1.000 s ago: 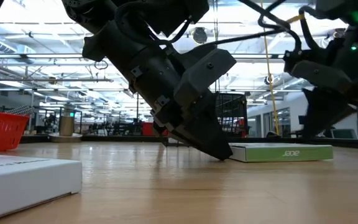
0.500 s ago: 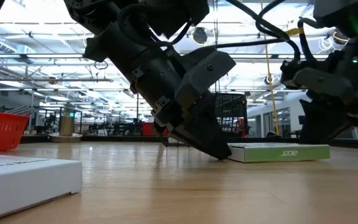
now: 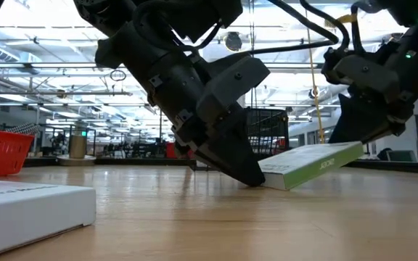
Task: Pick and place items into bin
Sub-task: Put the right card reader box into the orange basket
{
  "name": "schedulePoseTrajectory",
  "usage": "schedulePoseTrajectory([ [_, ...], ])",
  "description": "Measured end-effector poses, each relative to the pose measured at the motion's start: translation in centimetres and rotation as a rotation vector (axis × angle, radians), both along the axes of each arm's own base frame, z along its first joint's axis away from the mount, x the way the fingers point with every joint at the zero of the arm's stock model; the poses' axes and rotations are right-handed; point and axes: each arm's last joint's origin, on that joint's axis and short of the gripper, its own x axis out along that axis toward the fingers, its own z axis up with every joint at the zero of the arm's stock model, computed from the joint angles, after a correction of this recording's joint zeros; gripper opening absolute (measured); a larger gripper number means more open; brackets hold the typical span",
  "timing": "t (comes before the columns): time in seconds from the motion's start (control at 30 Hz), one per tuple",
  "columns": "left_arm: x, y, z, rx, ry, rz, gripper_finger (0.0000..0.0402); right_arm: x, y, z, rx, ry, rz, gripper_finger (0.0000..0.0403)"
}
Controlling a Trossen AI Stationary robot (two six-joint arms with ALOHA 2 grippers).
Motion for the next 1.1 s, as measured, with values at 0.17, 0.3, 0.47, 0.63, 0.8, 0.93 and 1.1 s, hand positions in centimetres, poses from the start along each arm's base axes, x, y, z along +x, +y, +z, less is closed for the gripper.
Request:
schedulePoseTrajectory([
  [0.17,0.0,-0.1,-0.1,-0.02,0.011,-0.024,0.0035,0.1,0.4,0.2,-0.023,-0.024,0.032,0.0],
  [0.3,-0.1,-0.1,-0.1,-0.024,0.014,-0.03,0.0035,0.0,0.6,0.2,-0.029,-0.03,0.042,0.0],
  [0.47,-0.1,-0.1,-0.1,-0.025,0.015,-0.031,0.0035,0.1,0.6,0.3,-0.029,-0.031,0.044,0.0],
  [0.63,-0.2,-0.3,-0.1,-0.03,0.022,-0.041,0.0035,0.1,0.7,0.3,-0.029,-0.031,0.051,0.0],
  [0.8,-0.3,-0.3,-0.2,-0.052,0.05,-0.06,0.0035,0.3,1.0,0.7,-0.043,-0.077,0.072,0.0],
  [0.93,-0.3,-0.4,-0.3,-0.059,0.053,-0.066,0.0035,0.6,1.2,1.2,-0.046,-0.126,0.082,0.0],
  [1.1,-0.3,-0.4,-0.3,-0.059,0.052,-0.065,0.0035,0.7,1.2,1.4,-0.052,-0.137,0.086,0.0],
])
